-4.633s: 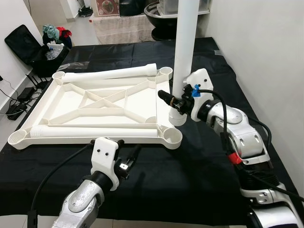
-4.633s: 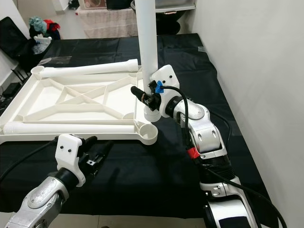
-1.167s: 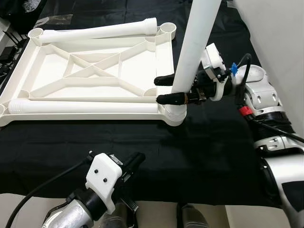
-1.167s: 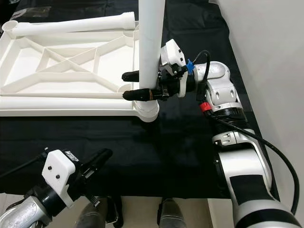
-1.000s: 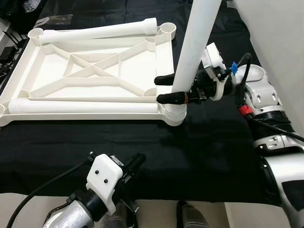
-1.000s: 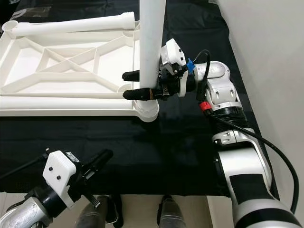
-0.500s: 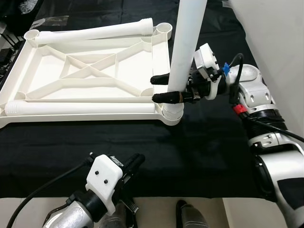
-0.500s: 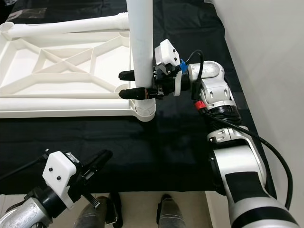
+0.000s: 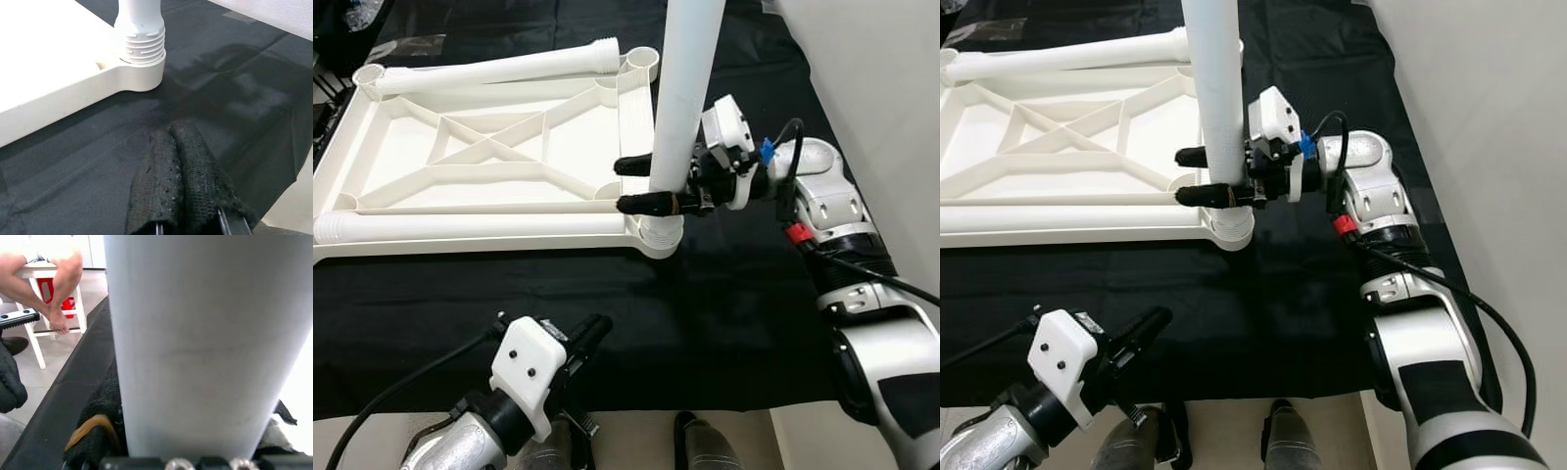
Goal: Building children table
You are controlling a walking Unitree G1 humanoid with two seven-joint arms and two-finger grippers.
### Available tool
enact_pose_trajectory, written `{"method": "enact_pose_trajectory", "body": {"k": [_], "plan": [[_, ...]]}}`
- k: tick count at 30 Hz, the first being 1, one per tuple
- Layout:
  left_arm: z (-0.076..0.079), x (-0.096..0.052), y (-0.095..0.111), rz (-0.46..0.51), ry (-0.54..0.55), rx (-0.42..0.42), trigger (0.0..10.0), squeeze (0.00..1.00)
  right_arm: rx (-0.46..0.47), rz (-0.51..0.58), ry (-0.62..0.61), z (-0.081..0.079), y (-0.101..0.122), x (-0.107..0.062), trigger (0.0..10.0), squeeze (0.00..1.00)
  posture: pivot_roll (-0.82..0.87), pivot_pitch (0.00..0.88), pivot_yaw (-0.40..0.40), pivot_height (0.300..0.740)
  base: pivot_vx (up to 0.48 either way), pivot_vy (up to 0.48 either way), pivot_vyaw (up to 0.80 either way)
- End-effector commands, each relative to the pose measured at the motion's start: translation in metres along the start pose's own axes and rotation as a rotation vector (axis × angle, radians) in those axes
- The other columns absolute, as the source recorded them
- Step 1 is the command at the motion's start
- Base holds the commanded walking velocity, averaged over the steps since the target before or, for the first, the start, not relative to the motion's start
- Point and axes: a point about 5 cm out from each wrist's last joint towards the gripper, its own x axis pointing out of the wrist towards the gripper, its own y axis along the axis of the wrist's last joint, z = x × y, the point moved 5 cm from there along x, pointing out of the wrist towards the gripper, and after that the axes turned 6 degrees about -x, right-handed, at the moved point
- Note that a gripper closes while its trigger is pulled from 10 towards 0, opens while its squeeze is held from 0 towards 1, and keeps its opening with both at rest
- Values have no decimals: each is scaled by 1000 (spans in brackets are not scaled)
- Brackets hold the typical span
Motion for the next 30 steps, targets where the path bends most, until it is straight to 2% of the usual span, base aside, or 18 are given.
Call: {"method": "enact_pose_trajectory", "body": {"k": [1,2,4,5,6,7,8,9,10,12,20,22,25,26,27,28,29,30], "plan": [[2,-3,-7,-36,-3,-1,10000,0,133,-167,-102,-8,-46,3,10000,0,49,352,3,740,0,0,0],[2,-3,-7,-36,-3,-1,10000,0,133,-167,-102,-8,-46,3,10000,0,49,352,3,740,0,0,0],[4,-3,-8,-36,-5,4,10000,0,215,-324,-344,-3,-73,2,10000,0,48,353,-20,740,0,0,0],[4,-3,-8,-36,-5,4,10000,0,215,-324,-344,-3,-73,2,10000,0,48,353,-20,740,0,0,0],[2,-3,-7,-32,6,5,10000,0,374,-426,-597,-32,-94,10,10000,0,21,355,-14,740,0,0,0],[2,-3,-7,-32,6,5,10000,0,374,-426,-597,-32,-94,10,10000,0,21,355,-14,740,0,0,0],[0,-2,-7,-30,12,4,10000,0,414,-455,-648,-47,-98,10,10000,0,21,355,-14,740,0,0,0],[0,-1,-7,-26,11,1,10000,0,459,-461,-766,-54,-102,6,10000,0,6,350,-11,740,0,0,0],[0,-1,-7,-26,11,1,10000,0,459,-461,-766,-54,-102,6,10000,0,6,350,-11,740,0,0,0],[0,2,-8,-23,5,0,10000,0,480,-426,-922,-50,-103,-1,10000,0,16,335,-5,740,0,0,0],[-4,8,-14,-24,-10,24,10000,0,547,-325,-1086,-46,-104,1,10000,0,12,277,0,740,0,0,0],[-8,11,-16,-19,3,41,10000,0,624,-214,-1157,-44,-95,4,10000,0,12,260,1,740,0,0,0],[-9,12,-16,-18,9,45,10000,0,635,-170,-1175,-43,-88,5,10000,0,12,257,-1,740,0,0,0],[-10,13,-17,-17,13,47,10000,0,630,-94,-1158,-36,-75,8,10000,0,13,252,-1,740,0,0,0],[-11,14,-17,-16,14,49,10000,0,590,18,-1118,-23,-53,9,10000,0,13,252,-2,740,0,0,0],[-10,14,-18,-15,15,50,10000,0,443,214,-998,6,-6,-1,10000,0,16,257,-5,740,0,0,0],[-10,14,-18,-15,15,50,10000,0,443,214,-998,6,-6,-1,10000,0,16,257,-5,740,0,0,0],[-10,14,-17,-13,14,50,10000,0,372,292,-930,18,17,-9,10000,0,17,258,-6,740,0,0,0]]}}
